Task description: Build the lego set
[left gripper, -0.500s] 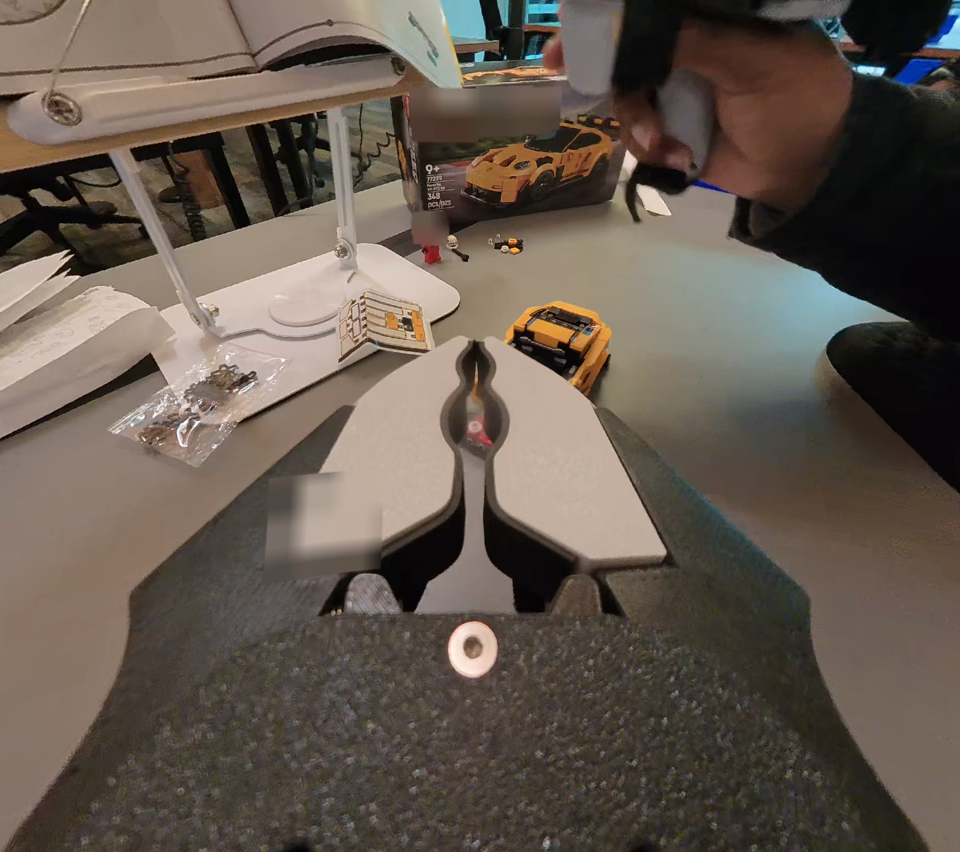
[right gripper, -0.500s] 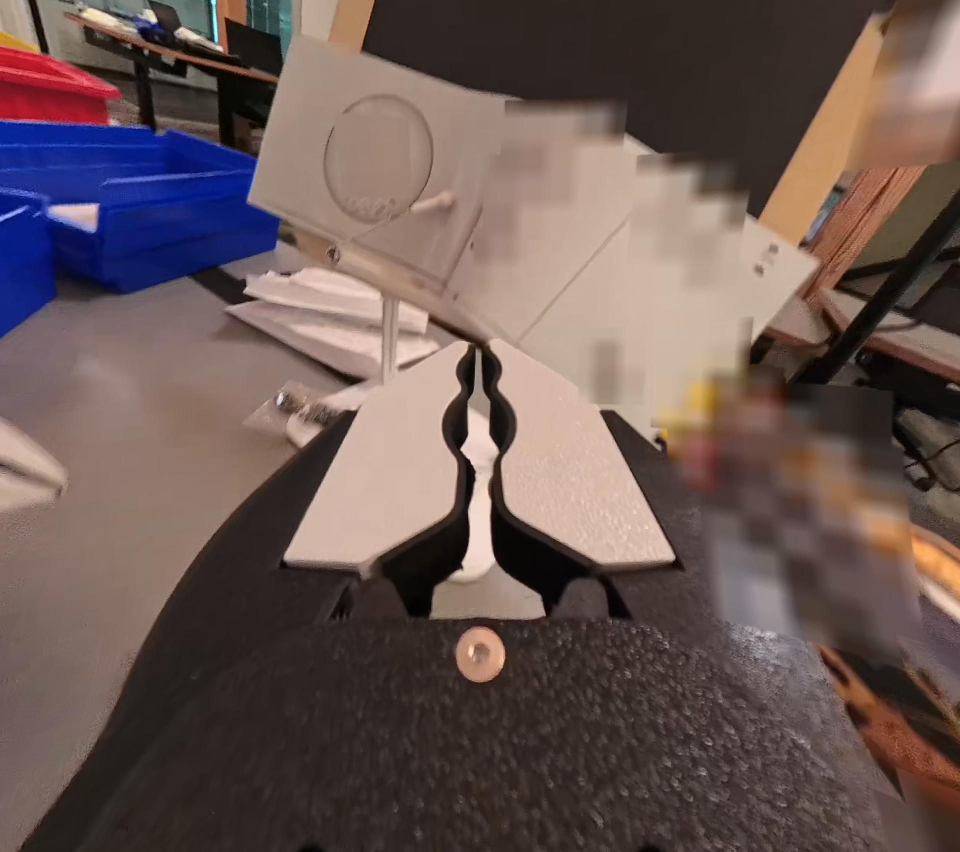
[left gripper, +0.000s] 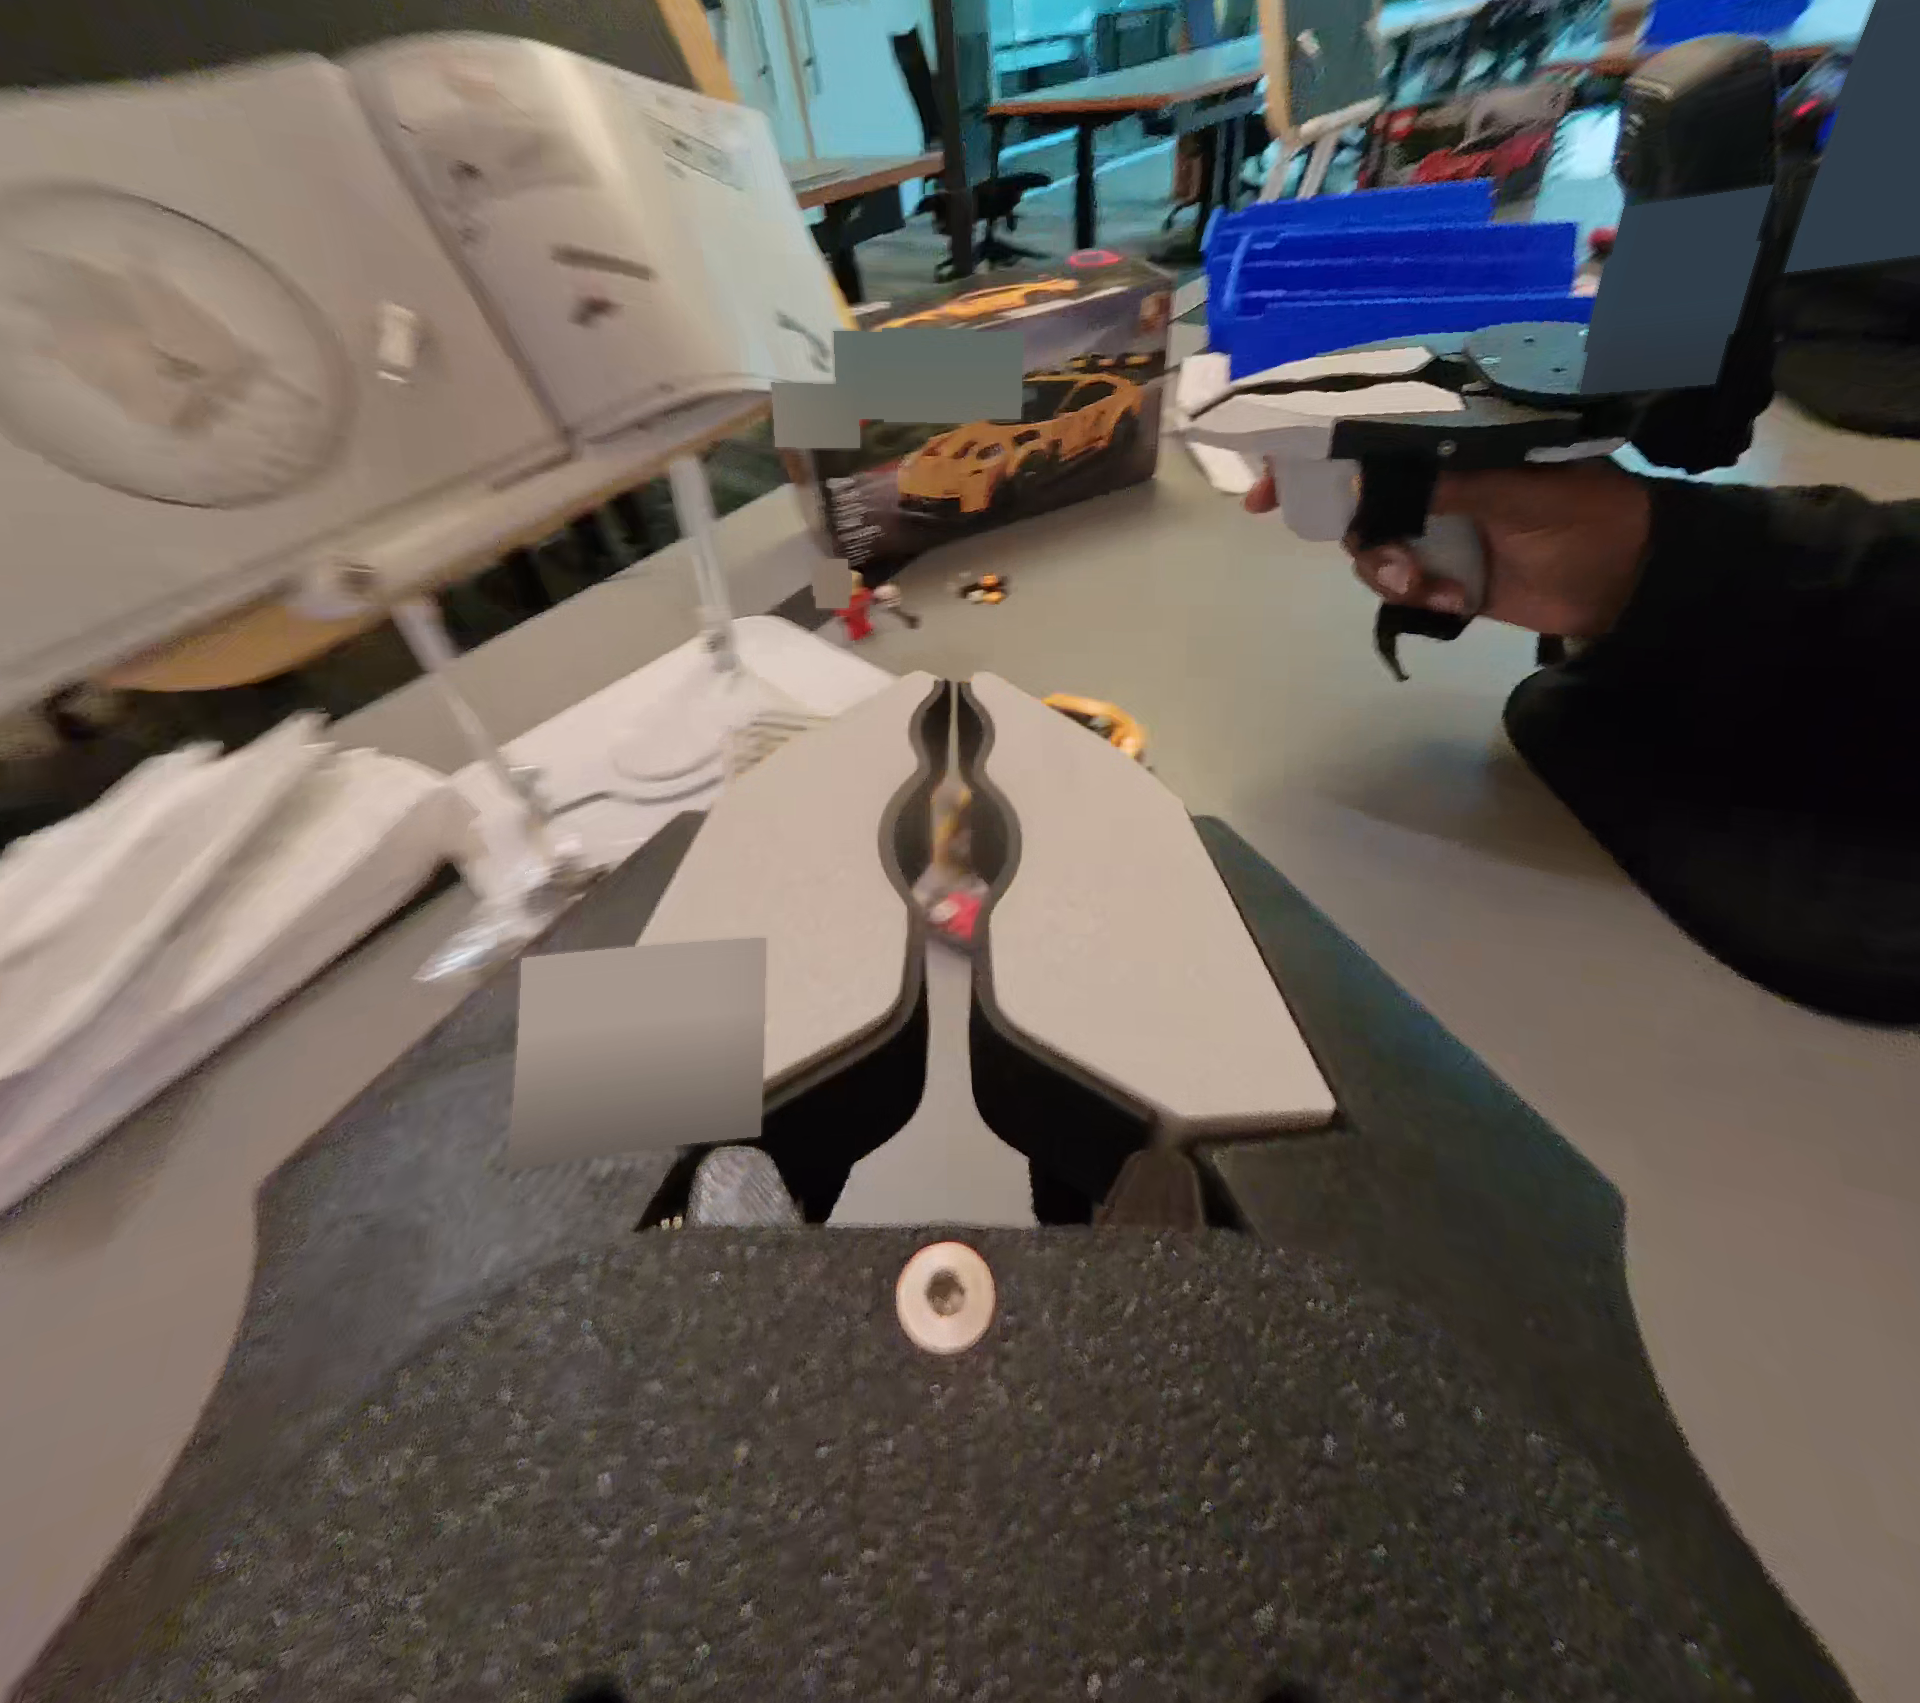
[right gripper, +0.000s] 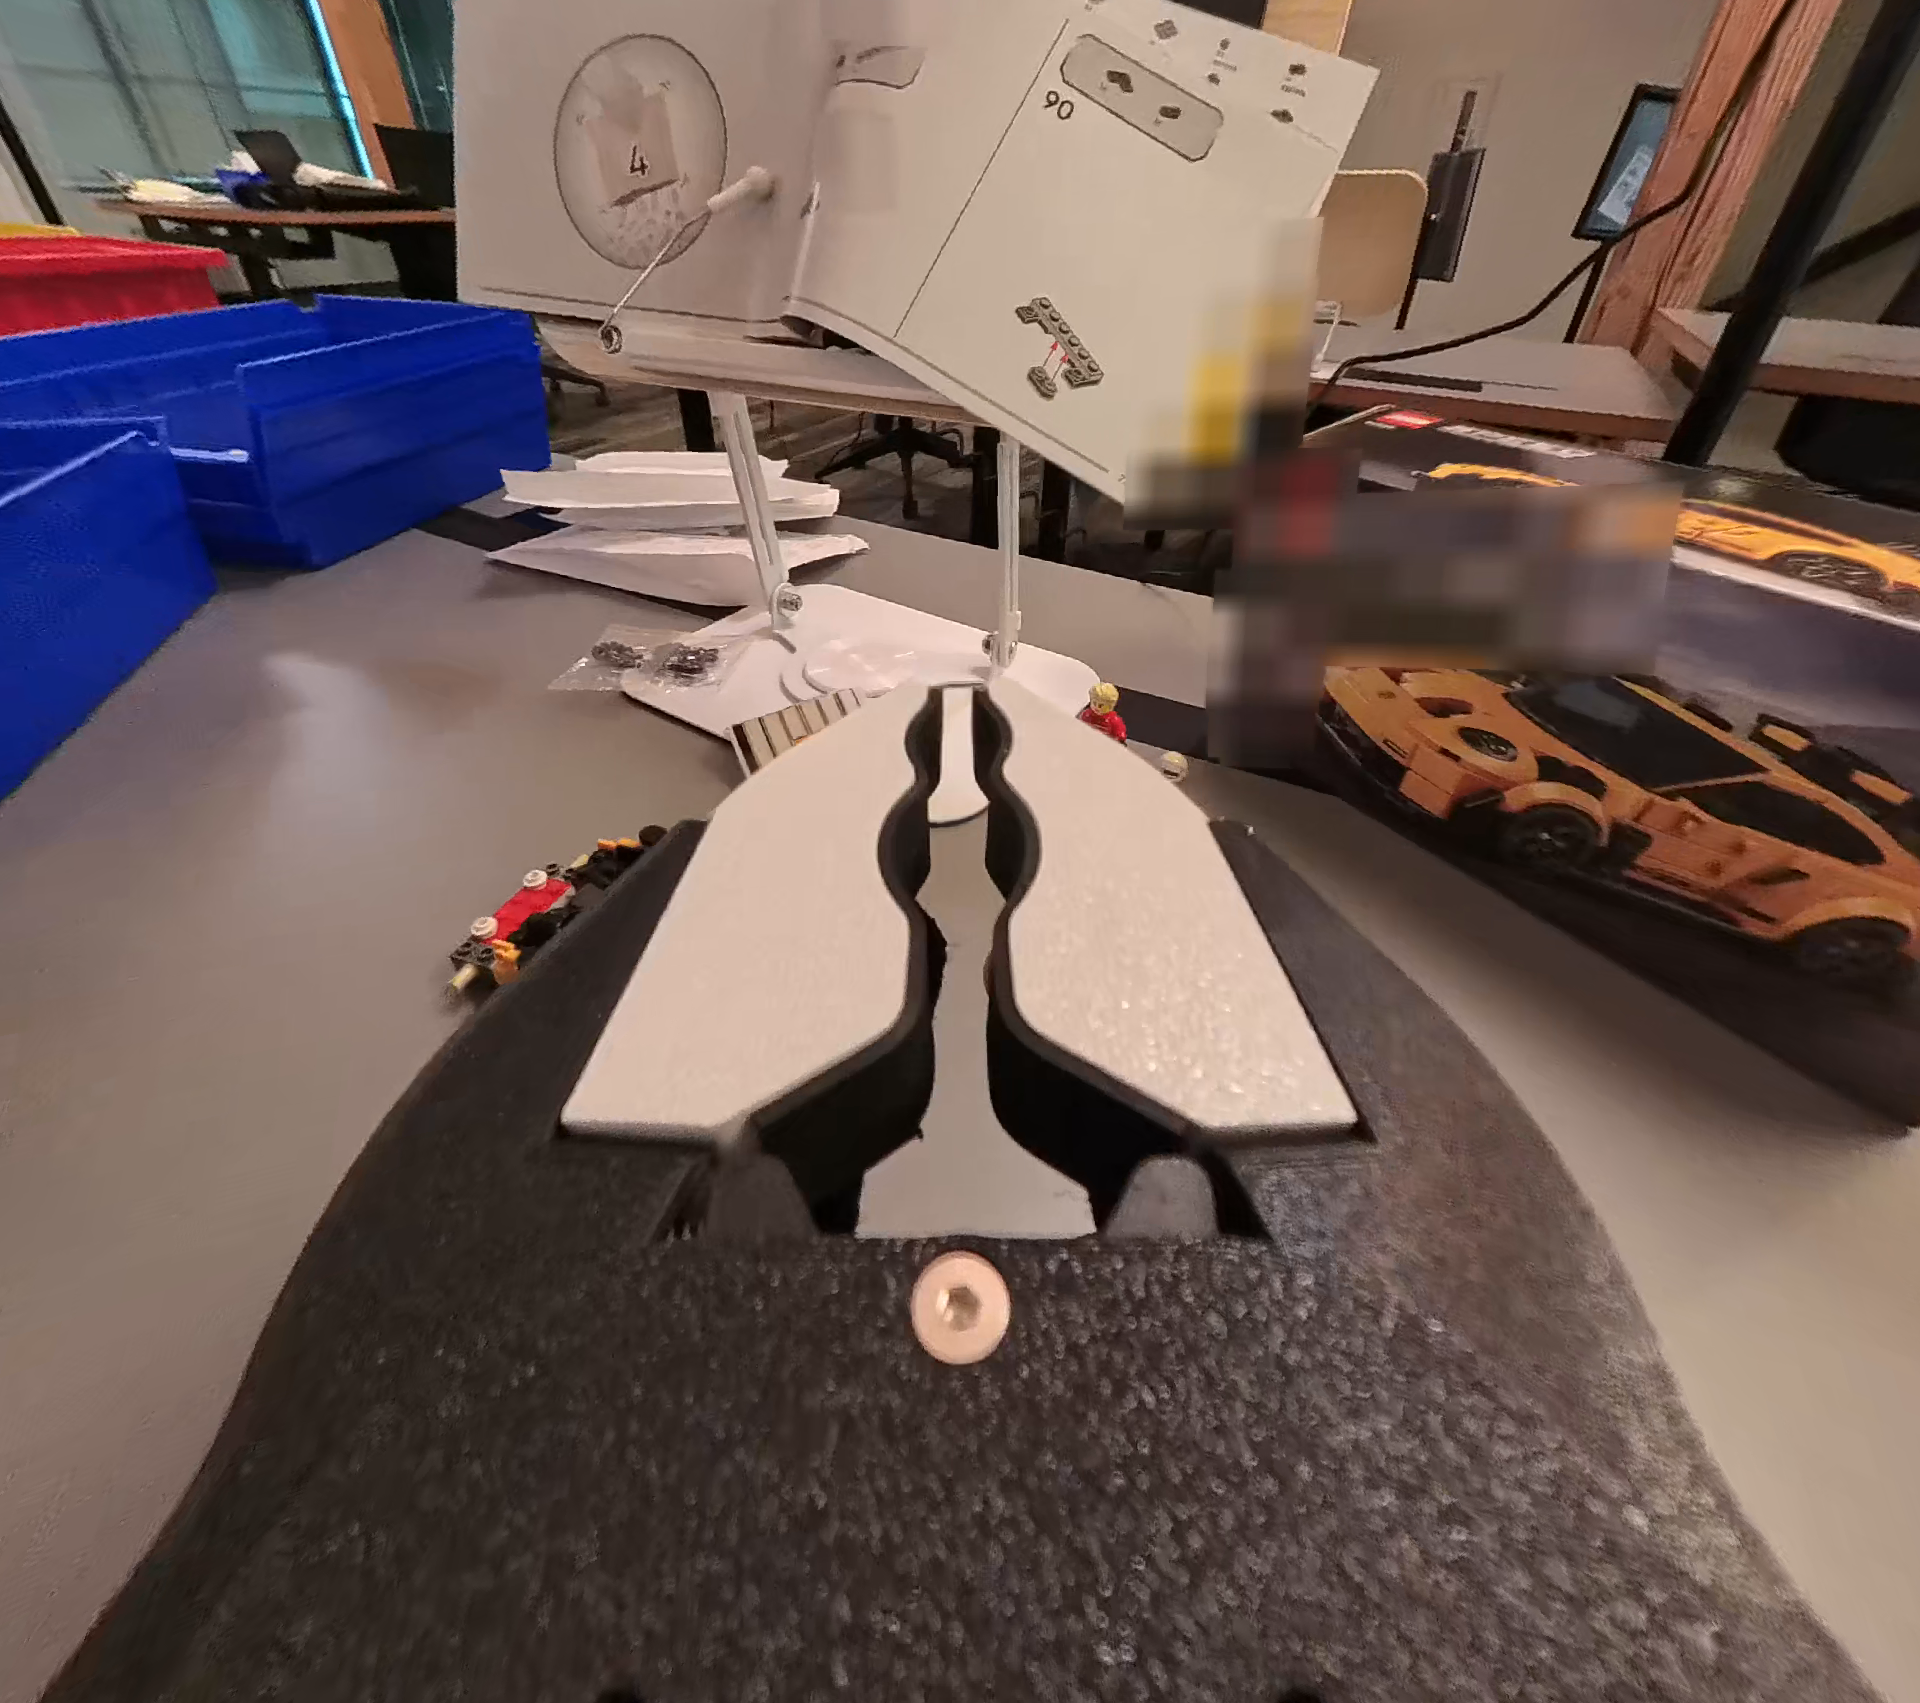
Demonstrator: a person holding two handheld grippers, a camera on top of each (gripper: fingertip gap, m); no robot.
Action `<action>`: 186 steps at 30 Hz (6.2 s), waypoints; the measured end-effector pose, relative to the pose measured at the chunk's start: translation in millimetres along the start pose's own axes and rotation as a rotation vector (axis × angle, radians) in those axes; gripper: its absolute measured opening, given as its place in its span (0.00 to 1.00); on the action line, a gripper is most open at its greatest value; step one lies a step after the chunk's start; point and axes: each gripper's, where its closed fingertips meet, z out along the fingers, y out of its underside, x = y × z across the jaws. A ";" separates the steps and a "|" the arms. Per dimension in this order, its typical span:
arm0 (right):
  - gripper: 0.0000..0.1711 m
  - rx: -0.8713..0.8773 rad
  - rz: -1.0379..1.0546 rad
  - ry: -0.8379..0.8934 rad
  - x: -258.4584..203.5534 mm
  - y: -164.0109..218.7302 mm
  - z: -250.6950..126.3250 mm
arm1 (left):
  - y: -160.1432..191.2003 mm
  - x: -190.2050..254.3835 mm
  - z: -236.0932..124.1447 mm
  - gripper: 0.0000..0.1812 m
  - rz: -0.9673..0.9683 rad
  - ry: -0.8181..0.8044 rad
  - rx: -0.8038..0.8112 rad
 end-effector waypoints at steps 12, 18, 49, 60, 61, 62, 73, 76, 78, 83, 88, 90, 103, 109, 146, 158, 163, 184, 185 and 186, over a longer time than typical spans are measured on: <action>0.02 -0.016 -0.005 -0.052 -2.4 8.2 -9.0 | 190.3 -123.1 -228.3 0.10 -0.110 0.006 -1.301; 0.02 -0.026 -0.028 -0.046 -2.6 9.7 -10.8 | 233.9 -127.5 -222.7 0.13 -0.114 0.022 -1.459; 0.01 -0.022 -0.044 -0.120 -22.2 12.8 -15.9 | 71.9 -18.4 -80.0 0.01 -0.075 0.180 -0.403; 0.09 -0.172 -0.203 -0.679 -139.0 57.7 -40.5 | 58.2 113.4 66.3 0.01 0.079 0.429 0.003; 0.09 -0.174 -0.189 -0.689 -140.7 57.5 -40.9 | 58.1 116.5 65.7 0.01 0.070 0.440 0.015; 0.09 -0.168 -0.176 -0.706 -143.2 56.0 -42.5 | 59.4 118.7 64.9 0.01 0.057 0.448 0.022; 0.02 -0.124 -0.198 -0.760 -160.4 54.1 -48.5 | 70.8 120.8 60.8 0.01 0.003 0.498 0.044; 0.01 -0.102 -0.396 -0.647 -149.0 59.6 -41.4 | 85.0 116.8 62.6 0.06 -0.106 0.537 -0.044; 0.01 -0.117 -0.575 -0.585 -145.5 73.0 -37.6 | 93.4 115.8 64.3 0.07 -0.137 0.542 -0.096; 0.01 -0.153 -1.074 -0.500 -142.3 110.1 -33.6 | 121.9 122.3 71.1 0.11 -0.113 0.527 -0.262; 0.02 -0.131 -1.205 -0.536 -153.2 118.9 -38.5 | 142.3 126.6 73.1 0.06 -0.090 0.506 -0.384; 0.02 -0.129 -1.207 -0.549 -154.7 120.6 -39.8 | 148.5 128.1 72.7 0.04 -0.078 0.501 -0.426; 0.08 -0.221 -0.513 -0.668 -140.6 94.5 -41.3 | 147.1 109.5 68.6 0.04 0.050 0.358 -0.477; 0.06 -0.230 -0.416 -0.740 -148.1 90.8 -48.6 | 76.1 45.2 3.8 0.03 0.021 0.103 -0.310; 0.02 -0.267 -0.360 -0.703 -141.9 94.9 -42.8 | 261.5 -137.1 -226.5 0.06 -0.201 0.032 -1.541; 0.02 -0.253 -0.349 -0.691 -140.0 91.3 -42.3 | 188.6 -152.1 -210.3 0.05 -0.044 -0.127 -1.363; 0.02 -0.248 -0.352 -0.690 -140.6 90.1 -42.9 | 114.0 -125.5 -166.3 0.05 0.156 -0.160 -1.181; 0.02 -0.263 -0.363 -0.694 -140.3 93.9 -43.5 | 178.6 110.5 32.2 0.04 0.278 0.567 -1.027; 0.02 -0.266 -0.363 -0.697 -140.7 94.7 -43.7 | 179.6 111.9 35.2 0.04 0.274 0.571 -1.021; 0.02 -0.268 -0.364 -0.699 -141.1 95.2 -43.8 | 180.5 113.3 37.6 0.04 0.268 0.576 -1.016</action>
